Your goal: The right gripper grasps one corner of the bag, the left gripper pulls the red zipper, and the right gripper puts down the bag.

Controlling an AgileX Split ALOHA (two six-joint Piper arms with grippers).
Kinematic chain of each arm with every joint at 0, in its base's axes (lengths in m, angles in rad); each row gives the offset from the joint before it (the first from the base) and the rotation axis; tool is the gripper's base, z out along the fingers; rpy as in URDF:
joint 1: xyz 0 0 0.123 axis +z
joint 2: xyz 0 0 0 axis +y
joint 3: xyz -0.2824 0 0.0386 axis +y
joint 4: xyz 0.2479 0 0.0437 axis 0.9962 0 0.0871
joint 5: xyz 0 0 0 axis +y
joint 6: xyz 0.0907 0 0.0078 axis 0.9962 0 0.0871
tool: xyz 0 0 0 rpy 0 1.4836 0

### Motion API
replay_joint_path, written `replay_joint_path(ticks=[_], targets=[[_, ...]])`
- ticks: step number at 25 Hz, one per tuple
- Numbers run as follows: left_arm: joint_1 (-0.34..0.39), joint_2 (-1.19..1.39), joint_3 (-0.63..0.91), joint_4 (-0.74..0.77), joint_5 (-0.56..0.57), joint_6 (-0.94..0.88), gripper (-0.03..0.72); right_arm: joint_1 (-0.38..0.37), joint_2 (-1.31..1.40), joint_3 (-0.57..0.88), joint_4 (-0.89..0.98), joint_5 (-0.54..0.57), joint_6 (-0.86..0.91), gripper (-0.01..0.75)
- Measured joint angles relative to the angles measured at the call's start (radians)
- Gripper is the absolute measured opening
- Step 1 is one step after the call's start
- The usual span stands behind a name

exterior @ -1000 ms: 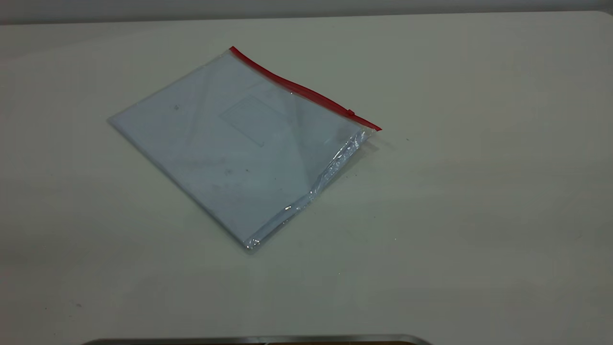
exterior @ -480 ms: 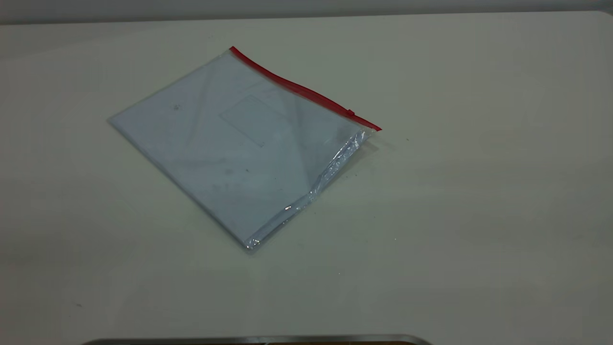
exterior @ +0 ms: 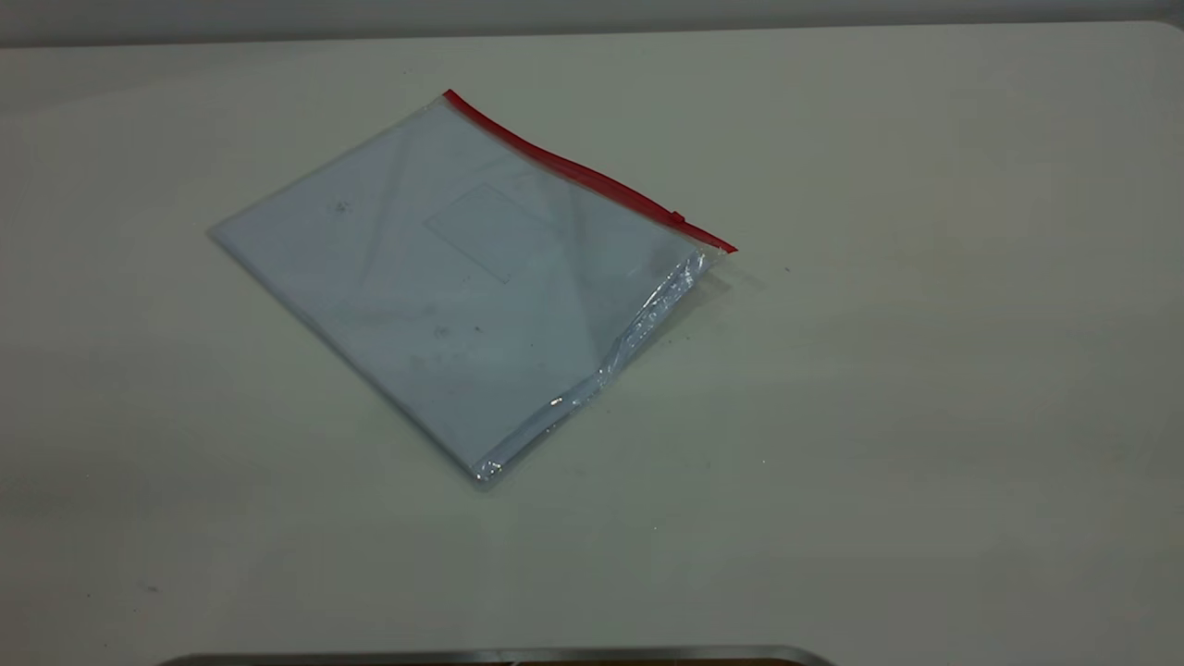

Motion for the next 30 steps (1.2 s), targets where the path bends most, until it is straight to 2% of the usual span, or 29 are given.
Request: replay_joint_path(ticks=[12, 15, 20, 25, 30], targets=[[0.000, 0.000, 0.000, 0.000, 0.000, -0.001, 0.373, 0.000, 0.000, 0.000, 0.000, 0.000, 0.000, 0.399], [0.000, 0.000, -0.007, -0.001, -0.001, -0.021, 0.373, 0.000, 0.000, 0.000, 0.059, -0.021, 0.004, 0.399], [0.000, 0.092, -0.100, -0.001, -0.048, 0.034, 0.373, 0.000, 0.061, -0.005, 0.293, -0.178, -0.090, 0.399], [0.000, 0.353, -0.170, -0.010, -0.133, 0.057, 0.398, 0.000, 0.343, -0.009, 0.409, -0.340, -0.322, 0.443], [0.000, 0.640, -0.211, -0.095, -0.380, 0.092, 0.498, 0.000, 0.706, -0.010, 0.650, -0.530, -0.586, 0.531]])
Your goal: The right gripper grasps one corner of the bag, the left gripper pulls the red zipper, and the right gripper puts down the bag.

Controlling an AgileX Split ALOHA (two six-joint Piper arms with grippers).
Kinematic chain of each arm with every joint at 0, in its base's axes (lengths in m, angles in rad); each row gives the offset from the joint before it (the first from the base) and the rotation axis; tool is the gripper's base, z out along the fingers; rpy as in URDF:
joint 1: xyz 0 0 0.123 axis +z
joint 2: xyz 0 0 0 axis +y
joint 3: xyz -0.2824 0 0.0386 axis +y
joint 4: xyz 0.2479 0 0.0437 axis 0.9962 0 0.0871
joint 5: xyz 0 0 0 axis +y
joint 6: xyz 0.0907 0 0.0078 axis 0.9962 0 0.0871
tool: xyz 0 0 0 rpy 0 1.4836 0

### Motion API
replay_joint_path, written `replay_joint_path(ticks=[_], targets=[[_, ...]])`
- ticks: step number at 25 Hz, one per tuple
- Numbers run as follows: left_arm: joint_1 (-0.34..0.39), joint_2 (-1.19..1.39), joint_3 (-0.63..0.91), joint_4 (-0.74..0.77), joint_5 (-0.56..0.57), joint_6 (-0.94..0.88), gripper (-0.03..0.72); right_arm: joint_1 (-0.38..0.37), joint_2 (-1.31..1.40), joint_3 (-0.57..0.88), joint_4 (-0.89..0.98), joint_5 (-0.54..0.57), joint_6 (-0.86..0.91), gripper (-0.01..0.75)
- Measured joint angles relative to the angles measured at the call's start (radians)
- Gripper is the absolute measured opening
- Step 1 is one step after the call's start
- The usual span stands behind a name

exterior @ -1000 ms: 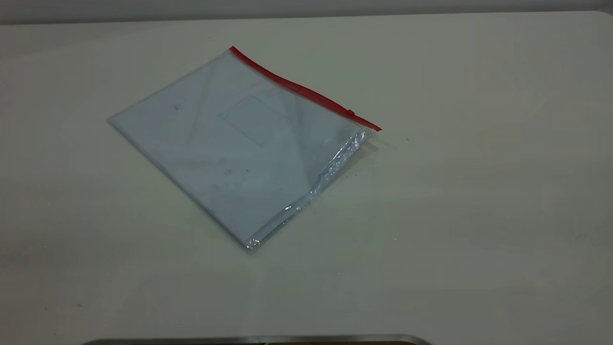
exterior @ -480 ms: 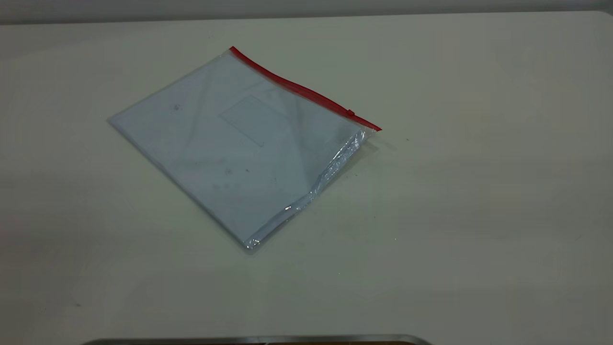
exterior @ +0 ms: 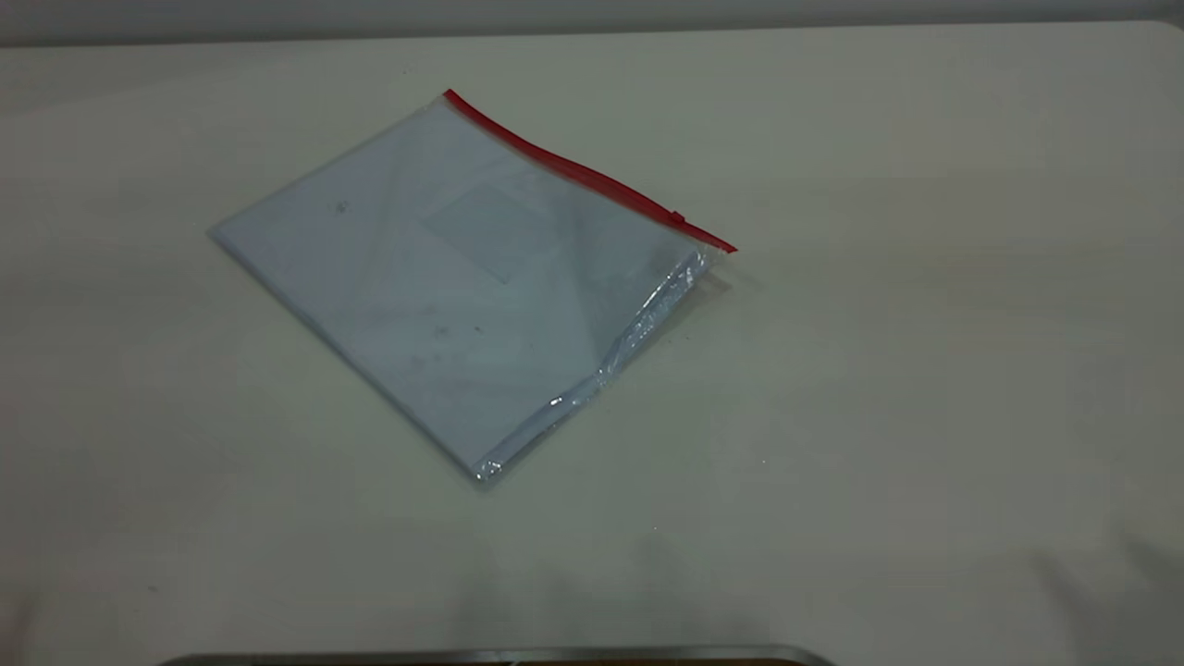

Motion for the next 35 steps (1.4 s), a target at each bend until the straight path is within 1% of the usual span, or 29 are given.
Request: replay_joint_path(ticks=[2, 4, 7, 10, 12, 14, 16, 19, 22, 27, 31, 35], targets=[[0.000, 0.125, -0.023, -0.051, -0.091, 0.040, 0.518, 0.000, 0.165, 0.000, 0.154, -0.063, -0.144, 0.539], [0.000, 0.238, -0.053, -0.103, -0.150, 0.090, 0.523, 0.000, 0.318, 0.000, 0.307, -0.092, -0.308, 0.540], [0.000, 0.390, -0.111, -0.168, -0.184, 0.183, 0.523, 0.000, 0.540, -0.002, 0.581, -0.119, -0.591, 0.542], [0.000, 0.499, -0.154, -0.218, -0.221, 0.259, 0.524, 0.000, 0.750, -0.026, 0.851, -0.123, -0.882, 0.540], [0.000, 0.560, -0.172, -0.246, -0.249, 0.289, 0.524, 0.000, 0.892, -0.062, 1.015, -0.102, -1.030, 0.534], [0.000, 0.623, -0.192, -0.273, -0.263, 0.313, 0.524, 0.003, 1.014, -0.107, 1.116, -0.068, -1.133, 0.531], [0.000, 0.681, -0.211, -0.295, -0.272, 0.327, 0.524, 0.014, 1.135, -0.167, 1.156, -0.049, -1.179, 0.531], [0.000, 0.740, -0.238, -0.343, -0.291, 0.356, 0.524, 0.036, 1.289, -0.279, 1.170, -0.021, -1.196, 0.530], [0.000, 0.787, -0.261, -0.394, -0.308, 0.395, 0.524, 0.055, 1.436, -0.383, 1.175, 0.029, -1.191, 0.530], [0.000, 0.818, -0.270, -0.448, -0.313, 0.448, 0.524, 0.058, 1.657, -0.530, 1.179, 0.127, -1.160, 0.530], [0.000, 0.818, -0.271, -0.460, -0.317, 0.455, 0.524, 0.074, 1.776, -0.636, 1.183, 0.179, -1.127, 0.530], [0.000, 0.818, -0.271, -0.462, -0.317, 0.455, 0.524, 0.135, 1.836, -0.719, 1.185, 0.197, -1.114, 0.530]])
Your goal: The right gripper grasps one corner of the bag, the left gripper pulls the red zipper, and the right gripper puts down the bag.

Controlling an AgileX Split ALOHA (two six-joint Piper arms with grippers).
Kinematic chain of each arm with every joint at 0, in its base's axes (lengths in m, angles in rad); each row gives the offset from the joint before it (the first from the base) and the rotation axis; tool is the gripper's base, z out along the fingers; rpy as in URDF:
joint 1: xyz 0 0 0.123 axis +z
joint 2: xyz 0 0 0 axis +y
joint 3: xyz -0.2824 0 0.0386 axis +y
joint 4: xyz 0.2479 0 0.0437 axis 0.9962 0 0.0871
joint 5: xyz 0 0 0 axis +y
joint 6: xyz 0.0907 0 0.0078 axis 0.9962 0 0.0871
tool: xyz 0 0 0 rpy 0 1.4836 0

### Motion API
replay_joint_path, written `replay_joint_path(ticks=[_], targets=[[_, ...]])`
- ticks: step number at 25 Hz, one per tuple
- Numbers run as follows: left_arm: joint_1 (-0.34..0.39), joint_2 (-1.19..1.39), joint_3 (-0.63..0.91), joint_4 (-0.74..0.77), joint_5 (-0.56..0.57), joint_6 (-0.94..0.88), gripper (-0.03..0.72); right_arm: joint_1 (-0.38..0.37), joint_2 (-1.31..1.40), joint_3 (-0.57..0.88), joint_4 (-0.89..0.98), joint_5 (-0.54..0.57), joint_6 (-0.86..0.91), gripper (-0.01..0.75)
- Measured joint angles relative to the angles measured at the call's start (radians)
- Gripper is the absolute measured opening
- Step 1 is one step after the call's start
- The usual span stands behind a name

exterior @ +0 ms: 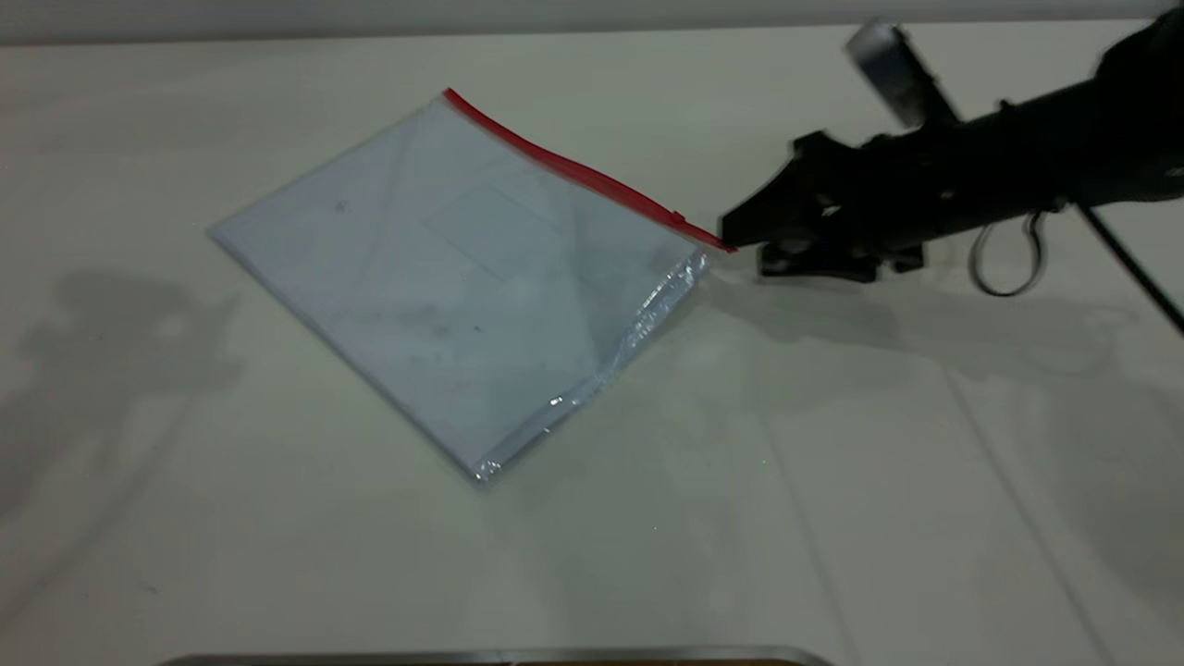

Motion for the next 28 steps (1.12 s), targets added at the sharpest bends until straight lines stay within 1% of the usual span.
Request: replay_joint_path(ticks=[3, 6, 8, 9, 10, 11, 14, 15, 16, 19, 21, 22, 24, 25, 26, 28], targets=[[0.000, 0.000, 0.000, 0.000, 0.000, 0.000, 0.524, 0.055, 0.034, -0.053, 0.000, -0.005, 0.013, 0.530], [0.000, 0.000, 0.000, 0.000, 0.000, 0.004, 0.524, 0.092, 0.059, -0.100, 0.000, -0.011, 0.045, 0.528], [0.000, 0.000, 0.000, 0.000, 0.000, 0.005, 0.524, 0.102, 0.062, -0.121, -0.003, -0.022, 0.051, 0.510], [0.000, 0.000, 0.000, 0.000, 0.000, 0.005, 0.524, 0.103, 0.062, -0.131, -0.004, -0.024, 0.053, 0.487], [0.000, 0.000, 0.000, 0.000, 0.000, 0.005, 0.524, 0.103, 0.062, -0.137, -0.004, -0.024, 0.053, 0.453], [0.000, 0.000, 0.000, 0.000, 0.000, 0.005, 0.524, 0.103, 0.062, -0.144, -0.003, -0.024, 0.053, 0.394], [0.000, 0.000, -0.001, 0.000, 0.000, 0.005, 0.524, 0.101, 0.062, -0.149, -0.003, -0.023, 0.053, 0.126], [0.000, 0.000, -0.001, 0.000, 0.000, 0.005, 0.524, 0.101, 0.062, -0.149, -0.003, -0.012, 0.053, 0.059], [0.000, 0.000, -0.001, 0.000, 0.000, 0.005, 0.524, 0.101, 0.062, -0.149, -0.008, 0.010, 0.053, 0.036], [0.000, 0.001, -0.001, 0.000, 0.000, 0.005, 0.524, 0.102, 0.062, -0.154, -0.088, 0.146, 0.054, 0.033], [0.000, 0.006, -0.001, 0.000, 0.000, 0.005, 0.524, 0.107, 0.060, -0.158, -0.213, 0.231, 0.078, 0.033], [0.000, 0.015, -0.002, 0.000, 0.000, 0.005, 0.524, 0.109, 0.055, -0.158, -0.306, 0.244, 0.098, 0.033], [0.000, 0.044, -0.002, 0.000, -0.002, 0.005, 0.524, 0.104, 0.027, -0.158, -0.522, 0.231, 0.174, 0.033], [-0.002, 0.066, -0.002, -0.001, -0.005, 0.007, 0.524, 0.094, 0.005, -0.158, -0.602, 0.202, 0.218, 0.033], [-0.008, 0.086, -0.003, -0.005, -0.013, 0.020, 0.524, 0.081, -0.017, -0.158, -0.676, 0.158, 0.255, 0.033], [-0.030, 0.144, -0.010, -0.032, -0.026, 0.065, 0.524, 0.059, -0.066, -0.172, -0.749, 0.051, 0.317, 0.033]])
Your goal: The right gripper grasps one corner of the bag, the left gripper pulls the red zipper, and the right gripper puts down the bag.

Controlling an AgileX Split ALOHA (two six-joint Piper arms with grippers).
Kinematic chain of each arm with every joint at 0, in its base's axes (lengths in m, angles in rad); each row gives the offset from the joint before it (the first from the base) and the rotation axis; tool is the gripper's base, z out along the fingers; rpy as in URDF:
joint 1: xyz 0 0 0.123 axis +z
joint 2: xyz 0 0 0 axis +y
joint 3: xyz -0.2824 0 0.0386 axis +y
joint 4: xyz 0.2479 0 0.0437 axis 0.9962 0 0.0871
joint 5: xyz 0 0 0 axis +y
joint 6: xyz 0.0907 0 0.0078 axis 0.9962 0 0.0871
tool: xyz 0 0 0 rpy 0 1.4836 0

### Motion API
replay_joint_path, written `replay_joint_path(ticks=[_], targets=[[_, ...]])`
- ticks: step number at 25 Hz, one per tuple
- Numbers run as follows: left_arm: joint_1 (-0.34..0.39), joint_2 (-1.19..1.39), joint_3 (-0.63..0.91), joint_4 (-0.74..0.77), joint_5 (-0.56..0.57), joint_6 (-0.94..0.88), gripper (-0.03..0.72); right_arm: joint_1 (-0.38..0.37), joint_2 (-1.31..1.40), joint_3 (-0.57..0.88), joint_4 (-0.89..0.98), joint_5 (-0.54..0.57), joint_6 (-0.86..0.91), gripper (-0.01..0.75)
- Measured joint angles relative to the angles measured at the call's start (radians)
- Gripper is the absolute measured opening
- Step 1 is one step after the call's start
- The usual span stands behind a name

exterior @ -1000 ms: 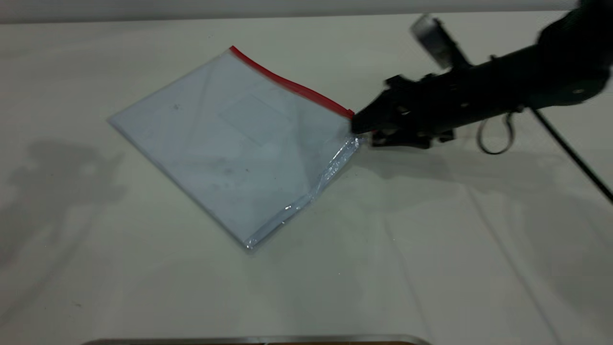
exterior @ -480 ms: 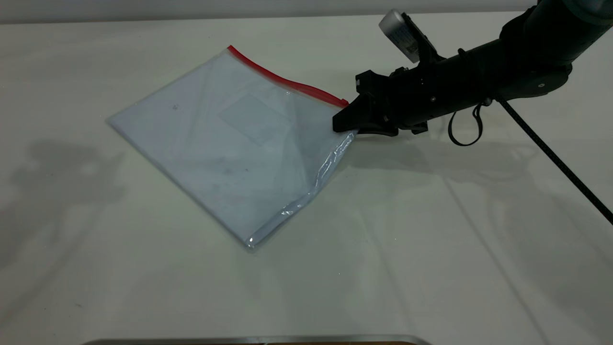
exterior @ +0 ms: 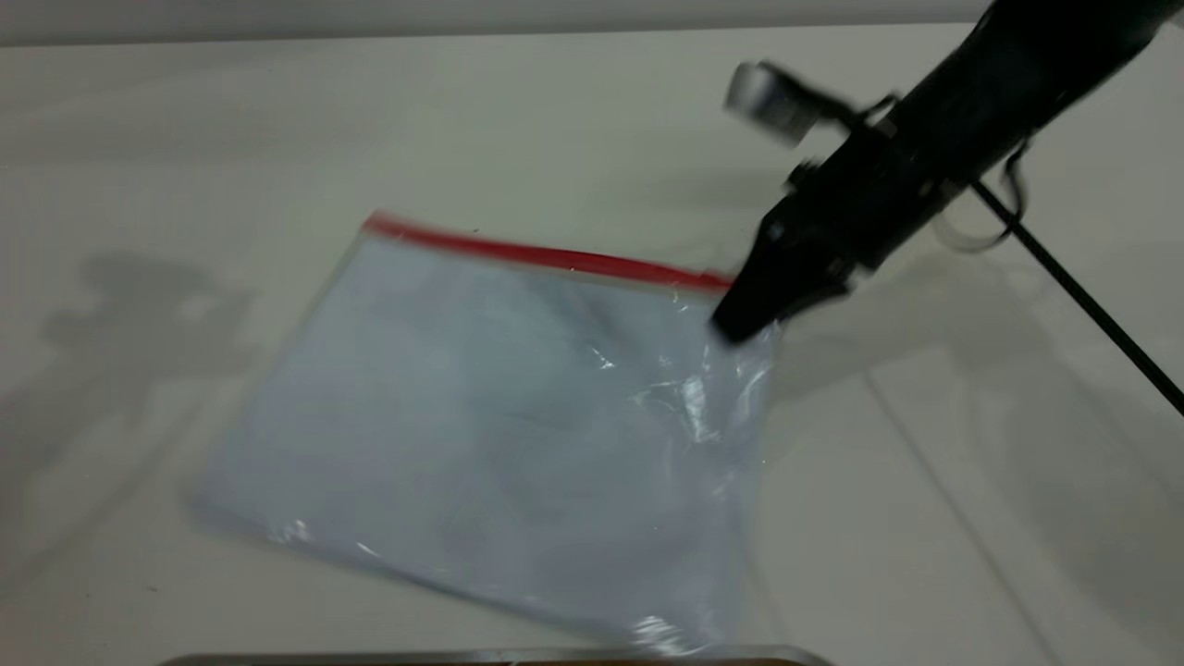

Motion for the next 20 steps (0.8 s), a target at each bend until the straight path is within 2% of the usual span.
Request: replay_joint_path(ticks=[3, 7, 12, 16, 20], targets=[[-0.056, 0.112, -0.051, -0.073, 0.008, 0.101, 0.524, 0.003, -0.054, -0.052, -0.004, -0.085, -0.011, 0.033], [-0.123, 0.300, -0.188, -0.207, 0.086, 0.281, 0.524, 0.074, -0.089, -0.079, 0.007, -0.126, -0.057, 0.033], [-0.175, 0.545, -0.402, -0.307, 0.305, 0.513, 0.524, 0.140, -0.104, -0.080, 0.013, -0.169, -0.086, 0.033], [-0.202, 0.693, -0.571, -0.317, 0.470, 0.575, 0.524, 0.157, -0.114, -0.080, 0.017, -0.172, -0.095, 0.033], [-0.231, 0.804, -0.700, -0.318, 0.531, 0.600, 0.524, 0.162, -0.114, -0.080, 0.025, -0.153, -0.098, 0.033]])
